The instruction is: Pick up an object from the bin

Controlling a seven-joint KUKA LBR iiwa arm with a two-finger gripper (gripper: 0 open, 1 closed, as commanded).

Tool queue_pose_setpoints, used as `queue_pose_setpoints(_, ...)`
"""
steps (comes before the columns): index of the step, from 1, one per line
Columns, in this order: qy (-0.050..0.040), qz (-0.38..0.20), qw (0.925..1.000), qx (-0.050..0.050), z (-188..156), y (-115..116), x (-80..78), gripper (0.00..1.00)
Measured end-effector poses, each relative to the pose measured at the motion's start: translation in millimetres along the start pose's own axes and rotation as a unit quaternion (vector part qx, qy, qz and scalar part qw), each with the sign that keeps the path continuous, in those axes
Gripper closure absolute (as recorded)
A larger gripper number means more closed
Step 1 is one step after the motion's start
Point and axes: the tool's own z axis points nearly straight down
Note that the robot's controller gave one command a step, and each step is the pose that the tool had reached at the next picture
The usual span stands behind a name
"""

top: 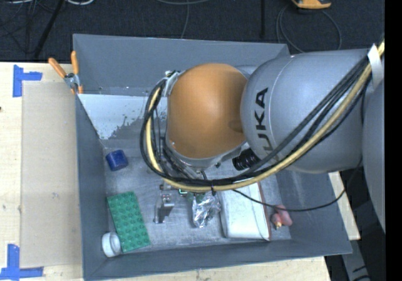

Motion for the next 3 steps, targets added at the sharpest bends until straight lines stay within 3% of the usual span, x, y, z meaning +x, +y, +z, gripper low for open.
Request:
queue_pose_setpoints(1,-0.0112,-0.286,0.9581,0.001,138.7,45.2,21.0,0.0)
queue_pose_setpoints(2,-0.0063,-0.374,0.9276,0.001,113.8,41.4,23.9,0.0)
queue_pose_setpoints(3,-0.006,-0.512,0.8592,0.001,100.0,48.2,24.8,0.0)
